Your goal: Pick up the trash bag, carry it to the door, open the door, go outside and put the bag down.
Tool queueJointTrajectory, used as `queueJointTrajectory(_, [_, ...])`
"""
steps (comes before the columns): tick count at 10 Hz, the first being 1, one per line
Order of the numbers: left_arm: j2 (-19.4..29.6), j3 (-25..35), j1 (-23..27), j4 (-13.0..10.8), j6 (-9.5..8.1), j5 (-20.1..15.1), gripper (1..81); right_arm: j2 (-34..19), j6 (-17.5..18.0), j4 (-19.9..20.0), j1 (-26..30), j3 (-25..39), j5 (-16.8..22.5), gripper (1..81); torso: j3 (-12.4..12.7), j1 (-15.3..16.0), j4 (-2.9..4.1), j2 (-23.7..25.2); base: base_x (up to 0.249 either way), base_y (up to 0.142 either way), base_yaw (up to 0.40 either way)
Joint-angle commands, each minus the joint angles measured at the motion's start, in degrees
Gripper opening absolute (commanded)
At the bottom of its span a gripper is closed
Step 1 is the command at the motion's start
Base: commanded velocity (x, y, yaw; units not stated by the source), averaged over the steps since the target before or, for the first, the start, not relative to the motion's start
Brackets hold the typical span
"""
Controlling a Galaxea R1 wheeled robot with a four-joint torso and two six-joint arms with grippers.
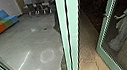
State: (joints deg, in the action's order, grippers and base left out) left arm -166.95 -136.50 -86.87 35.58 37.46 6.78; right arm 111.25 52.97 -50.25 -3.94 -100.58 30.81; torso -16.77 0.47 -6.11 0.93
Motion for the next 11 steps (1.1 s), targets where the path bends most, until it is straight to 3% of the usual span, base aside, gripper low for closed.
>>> queueJointTrajectory(1, [0.0,1.1,0.2,-0.2,0.51,-5.6,1.0,-10.9,-0.1,17.2,1.1,15.7,9.1,81.1,0.0,0.0,0.0,0.0,0.0,0.0,0.0])
queueJointTrajectory(3, [0.1,1.1,0.2,-0.3,0.68,-5.6,1.0,-14.8,0.4,20.6,-7.6,26.2,9.4,81.1,0.0,0.0,0.0,0.0,0.0,0.0,0.0])
queueJointTrajectory(4, [0.4,1.1,0.2,-0.3,0.77,-5.5,1.0,-15.8,0.6,20.1,-15.3,31.2,9.3,81.1,0.0,0.0,0.0,0.0,0.0,0.0,0.0])
queueJointTrajectory(5, [0.4,1.1,0.2,-0.3,0.86,-5.5,1.0,-15.6,0.9,20.3,-22.1,32.5,7.7,81.1,0.0,0.0,0.0,0.0,0.0,0.0,0.0])
queueJointTrajectory(8, [0.6,1.1,0.2,-0.4,0.95,-5.5,1.0,-12.1,2.1,20.2,-42.1,30.2,-11.8,81.1,0.0,0.0,0.0,0.0,0.0,0.0,0.0])
queueJointTrajectory(11, [0.7,1.1,0.2,-0.3,0.95,-5.5,1.0,-8.5,2.1,20.1,-56.6,28.0,-26.3,81.1,0.0,0.0,0.0,0.0,0.0,0.0,0.0])
